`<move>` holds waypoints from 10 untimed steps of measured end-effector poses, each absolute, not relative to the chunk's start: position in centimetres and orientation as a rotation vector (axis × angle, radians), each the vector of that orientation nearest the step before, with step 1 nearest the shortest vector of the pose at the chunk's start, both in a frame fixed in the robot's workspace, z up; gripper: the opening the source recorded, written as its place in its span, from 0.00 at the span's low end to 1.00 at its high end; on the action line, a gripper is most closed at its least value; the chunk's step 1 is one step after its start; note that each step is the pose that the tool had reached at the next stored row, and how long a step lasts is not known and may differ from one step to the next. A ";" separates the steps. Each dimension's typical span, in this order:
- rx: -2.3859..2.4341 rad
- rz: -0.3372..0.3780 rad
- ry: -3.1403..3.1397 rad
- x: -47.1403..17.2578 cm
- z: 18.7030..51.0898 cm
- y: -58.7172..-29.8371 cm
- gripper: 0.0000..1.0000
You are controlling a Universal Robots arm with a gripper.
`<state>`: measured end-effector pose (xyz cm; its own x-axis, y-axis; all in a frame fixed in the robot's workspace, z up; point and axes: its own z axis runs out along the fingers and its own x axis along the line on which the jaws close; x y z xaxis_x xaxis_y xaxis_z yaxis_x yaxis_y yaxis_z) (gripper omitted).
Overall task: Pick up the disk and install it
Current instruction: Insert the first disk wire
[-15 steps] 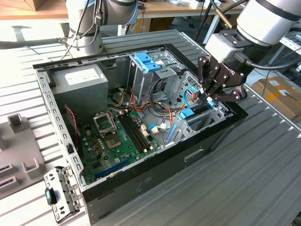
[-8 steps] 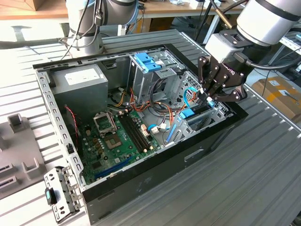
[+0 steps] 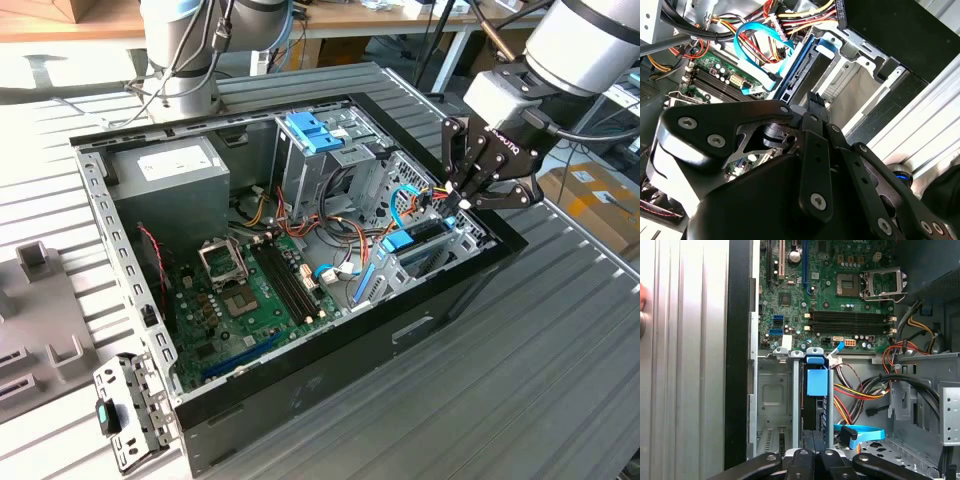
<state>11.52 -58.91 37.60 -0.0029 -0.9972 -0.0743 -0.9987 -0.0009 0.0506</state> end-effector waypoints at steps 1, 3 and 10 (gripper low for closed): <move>-2.206 0.138 2.208 11.5 37.6 -58.9 0.11; -2.207 0.138 2.208 11.6 37.7 -58.9 0.11; -2.205 0.143 2.207 13.4 38.1 -58.9 0.11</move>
